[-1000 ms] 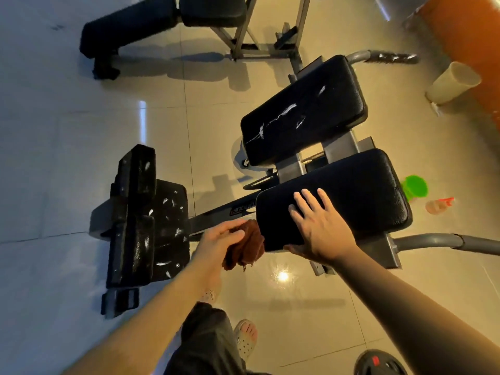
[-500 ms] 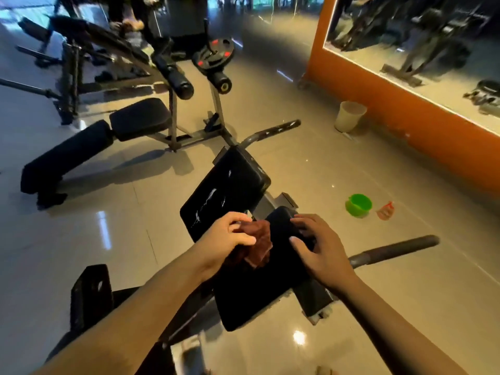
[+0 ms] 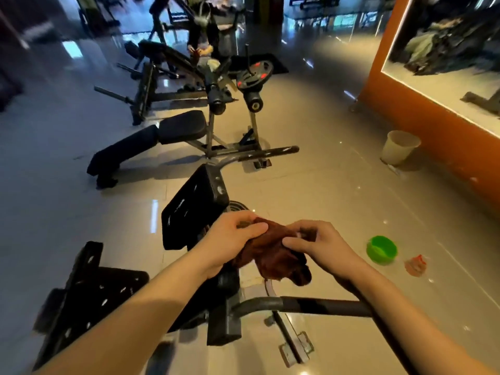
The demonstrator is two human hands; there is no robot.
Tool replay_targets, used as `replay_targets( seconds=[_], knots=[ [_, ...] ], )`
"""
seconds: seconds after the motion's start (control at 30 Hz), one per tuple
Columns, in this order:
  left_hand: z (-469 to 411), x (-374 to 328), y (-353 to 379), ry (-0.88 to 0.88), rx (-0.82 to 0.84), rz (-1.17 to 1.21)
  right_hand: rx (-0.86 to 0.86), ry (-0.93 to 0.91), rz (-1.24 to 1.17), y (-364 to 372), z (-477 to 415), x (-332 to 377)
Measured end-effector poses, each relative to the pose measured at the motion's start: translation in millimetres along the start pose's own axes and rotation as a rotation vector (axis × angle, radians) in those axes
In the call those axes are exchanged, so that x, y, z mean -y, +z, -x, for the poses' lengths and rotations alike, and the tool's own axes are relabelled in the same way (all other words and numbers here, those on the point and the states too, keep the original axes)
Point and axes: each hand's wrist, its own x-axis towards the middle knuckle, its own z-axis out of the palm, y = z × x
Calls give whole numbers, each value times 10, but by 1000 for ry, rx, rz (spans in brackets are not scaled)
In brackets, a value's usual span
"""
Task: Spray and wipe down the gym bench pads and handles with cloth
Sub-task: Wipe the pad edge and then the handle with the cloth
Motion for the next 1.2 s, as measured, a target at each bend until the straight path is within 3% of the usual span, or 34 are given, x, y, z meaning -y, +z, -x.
replay_targets(
  seconds=[0.1,0.27,0.37,0.47,0.63,0.77,0.93,1.1,1.2],
  knots=[
    [50,-85,62,47,-116,-92,150,86,77,-247,-19,193],
    [92,-217,125,134,-77,18,245,10,114,-417,-24,427],
    [16,-246,144,236,-136,-59,193,37,92,-434,18,441],
    [-39,-176,167,364,-212,-351,187,104,188,-481,2,436],
    [-237,-146,466,381,-389,-543,16,228,340,-655,-284,347],
    [-517,-159,1107,363,-572,-503,-89,302,178,-1028,-524,118],
    [-1007,-297,2144,313,-724,-597,-1,446,-307,-1863,-658,-121],
    [-1172,-488,2956,332,-555,-577,113,419,-345,-2735,-751,-279],
    [-1115,-465,3101,247,-688,-444,172,381,-349,-2981,-891,-410]
  ],
)
